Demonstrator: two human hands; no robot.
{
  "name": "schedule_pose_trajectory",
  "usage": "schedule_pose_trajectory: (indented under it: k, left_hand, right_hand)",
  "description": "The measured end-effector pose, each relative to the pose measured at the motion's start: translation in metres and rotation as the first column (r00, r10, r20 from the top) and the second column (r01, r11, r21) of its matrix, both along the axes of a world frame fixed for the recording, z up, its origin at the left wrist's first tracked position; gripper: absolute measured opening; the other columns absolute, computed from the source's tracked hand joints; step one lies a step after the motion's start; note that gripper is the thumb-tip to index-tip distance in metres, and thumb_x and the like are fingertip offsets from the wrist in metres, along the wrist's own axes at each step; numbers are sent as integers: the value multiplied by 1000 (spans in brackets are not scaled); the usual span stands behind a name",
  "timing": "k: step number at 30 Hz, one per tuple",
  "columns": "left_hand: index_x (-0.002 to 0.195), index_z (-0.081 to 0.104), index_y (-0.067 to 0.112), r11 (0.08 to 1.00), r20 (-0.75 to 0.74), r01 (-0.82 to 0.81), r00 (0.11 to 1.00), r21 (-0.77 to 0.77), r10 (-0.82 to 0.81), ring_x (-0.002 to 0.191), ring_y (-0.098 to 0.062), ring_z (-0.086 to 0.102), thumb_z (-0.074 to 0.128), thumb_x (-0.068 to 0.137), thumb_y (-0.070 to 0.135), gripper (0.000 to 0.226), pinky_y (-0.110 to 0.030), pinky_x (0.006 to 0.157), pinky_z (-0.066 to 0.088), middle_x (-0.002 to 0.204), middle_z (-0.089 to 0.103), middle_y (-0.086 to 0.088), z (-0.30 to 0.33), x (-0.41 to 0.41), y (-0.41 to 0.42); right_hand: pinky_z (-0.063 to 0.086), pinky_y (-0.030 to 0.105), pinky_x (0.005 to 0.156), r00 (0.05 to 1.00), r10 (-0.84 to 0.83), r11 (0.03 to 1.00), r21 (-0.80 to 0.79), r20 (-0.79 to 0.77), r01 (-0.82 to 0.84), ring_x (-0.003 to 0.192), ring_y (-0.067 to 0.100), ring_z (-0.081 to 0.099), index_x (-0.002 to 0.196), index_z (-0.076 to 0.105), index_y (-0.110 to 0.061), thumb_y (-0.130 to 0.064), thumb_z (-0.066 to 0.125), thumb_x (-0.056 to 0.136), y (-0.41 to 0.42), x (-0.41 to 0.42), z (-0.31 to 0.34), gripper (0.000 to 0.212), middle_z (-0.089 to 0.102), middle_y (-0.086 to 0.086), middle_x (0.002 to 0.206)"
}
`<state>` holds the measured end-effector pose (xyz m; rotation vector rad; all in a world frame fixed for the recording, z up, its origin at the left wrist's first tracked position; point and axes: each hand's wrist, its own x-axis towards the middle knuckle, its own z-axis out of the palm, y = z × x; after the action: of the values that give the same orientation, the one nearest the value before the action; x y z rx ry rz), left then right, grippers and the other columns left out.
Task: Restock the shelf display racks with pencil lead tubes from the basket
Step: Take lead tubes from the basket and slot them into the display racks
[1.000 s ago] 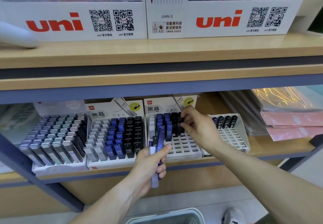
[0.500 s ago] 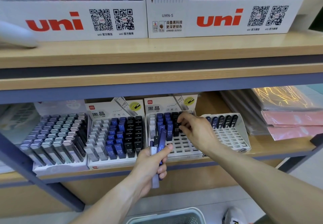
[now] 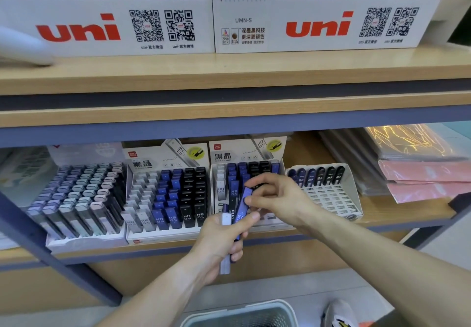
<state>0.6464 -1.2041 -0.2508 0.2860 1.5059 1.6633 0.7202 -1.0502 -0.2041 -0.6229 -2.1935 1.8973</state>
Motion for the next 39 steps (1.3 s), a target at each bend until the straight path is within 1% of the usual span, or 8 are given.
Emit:
schedule_pose_trajectory:
  k: [8,11,18,20,24,28,33,39]
  left_hand:
    - [102,71,-7,995,-38,-93,995,48,94,40,-10,28,76,89,21,32,-23,39,28,78,75,-7,2,-2,-7]
    - [102,70,-6,986,-32,-149,988,74,151,41,-11,29,75,90,20,29,-24,40,28,96,76,-15,2,-6,-11]
    - [90,69,0,979,-9,-195,981,56,196,40,-14,27,81,83,26,30,-24,42,26,82,62,-16,-2,-8,-12]
    - [89,67,1,980,-9,-195,981,51,195,40,-14,27,81,83,26,29,-24,41,26,82,65,-13,-3,-7,-10]
    - [87,67,3,982,-6,-181,983,63,181,40,-14,27,81,85,24,25,-23,41,25,80,64,-12,-3,-6,-8]
    - [86,65,5,985,7,-165,986,46,165,41,-14,28,81,84,27,28,-24,41,25,74,59,-9,0,-5,-9]
    - [102,68,5,997,137,-77,987,-12,77,40,-12,27,77,86,42,41,-22,40,25,59,38,1,3,-4,-13]
    - [94,59,14,999,268,21,963,-43,-9,41,-12,23,63,95,33,20,-23,43,19,60,35,2,6,-2,-16]
  right_hand:
    - [62,41,84,987,-160,979,-130,-8,157,79,27,73,115,63,-5,4,73,88,19,9,3,30,72,29,95]
    - [62,42,84,996,-54,993,-101,64,60,79,27,73,109,68,-5,5,70,88,23,16,4,23,73,23,90]
    - [56,32,81,937,190,975,56,293,-216,80,17,68,101,73,-6,-12,82,84,17,25,-2,20,76,19,95]
    - [55,27,74,948,193,972,79,254,-219,78,15,66,99,74,-8,-17,84,83,15,24,-2,21,75,20,99]
    - [57,33,77,965,211,973,56,157,-222,81,16,70,109,66,-9,-9,82,83,11,21,-2,30,77,11,97]
    - [59,35,79,971,218,973,61,93,-224,77,17,68,119,60,-19,-5,81,84,7,18,-3,44,74,19,96]
    - [62,48,77,996,81,957,281,-26,-70,72,26,71,122,58,-32,-6,78,87,12,10,-11,48,69,14,90]
    - [59,33,79,985,-26,830,546,-172,117,79,7,70,114,53,-36,-16,72,93,8,-9,-20,34,71,-6,85]
